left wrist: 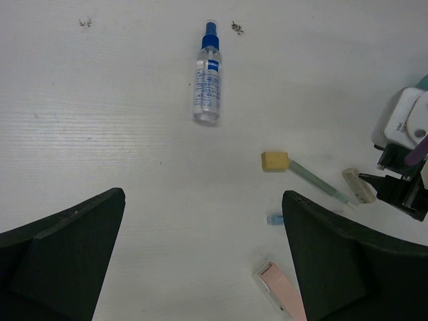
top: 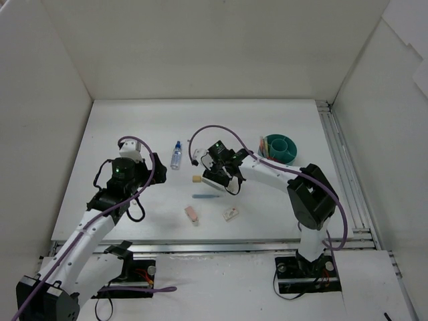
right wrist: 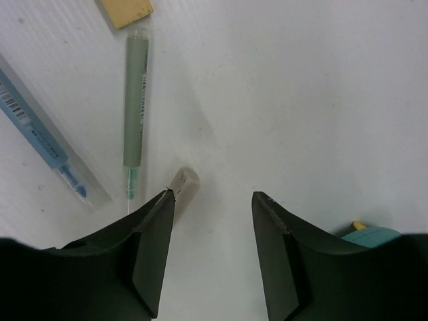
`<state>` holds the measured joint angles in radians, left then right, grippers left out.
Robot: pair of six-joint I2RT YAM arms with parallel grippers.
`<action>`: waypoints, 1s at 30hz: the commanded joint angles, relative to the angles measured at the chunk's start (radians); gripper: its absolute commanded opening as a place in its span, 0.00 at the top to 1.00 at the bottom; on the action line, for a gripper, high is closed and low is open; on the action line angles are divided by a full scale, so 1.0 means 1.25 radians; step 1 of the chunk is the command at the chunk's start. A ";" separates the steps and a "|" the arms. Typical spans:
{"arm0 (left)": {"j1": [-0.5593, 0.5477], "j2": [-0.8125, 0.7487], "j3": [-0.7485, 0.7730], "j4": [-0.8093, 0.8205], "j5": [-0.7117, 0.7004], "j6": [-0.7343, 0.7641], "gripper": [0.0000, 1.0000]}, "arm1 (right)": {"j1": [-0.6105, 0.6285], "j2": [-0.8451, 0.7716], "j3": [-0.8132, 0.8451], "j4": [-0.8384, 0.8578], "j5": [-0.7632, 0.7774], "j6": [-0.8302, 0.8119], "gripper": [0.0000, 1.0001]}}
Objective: Sort the stationery into containers
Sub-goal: Pick up the pen from the center of the board.
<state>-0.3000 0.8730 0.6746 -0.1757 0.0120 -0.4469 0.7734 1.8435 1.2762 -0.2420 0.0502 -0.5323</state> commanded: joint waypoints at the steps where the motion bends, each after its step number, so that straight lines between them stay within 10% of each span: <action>1: 0.004 -0.003 0.016 0.031 0.015 0.019 0.00 | -0.017 -0.065 -0.013 0.007 -0.129 0.038 0.52; 18: 0.004 0.005 0.006 0.042 0.036 0.021 0.00 | -0.015 0.011 -0.055 0.082 -0.184 0.174 0.51; 30: 0.004 0.001 0.001 0.042 0.026 0.021 0.00 | -0.006 0.015 -0.096 0.082 -0.228 0.238 0.75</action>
<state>-0.2996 0.8768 0.6693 -0.1753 0.0486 -0.4301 0.7547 1.8812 1.1675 -0.1417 -0.2253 -0.2600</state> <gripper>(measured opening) 0.996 0.265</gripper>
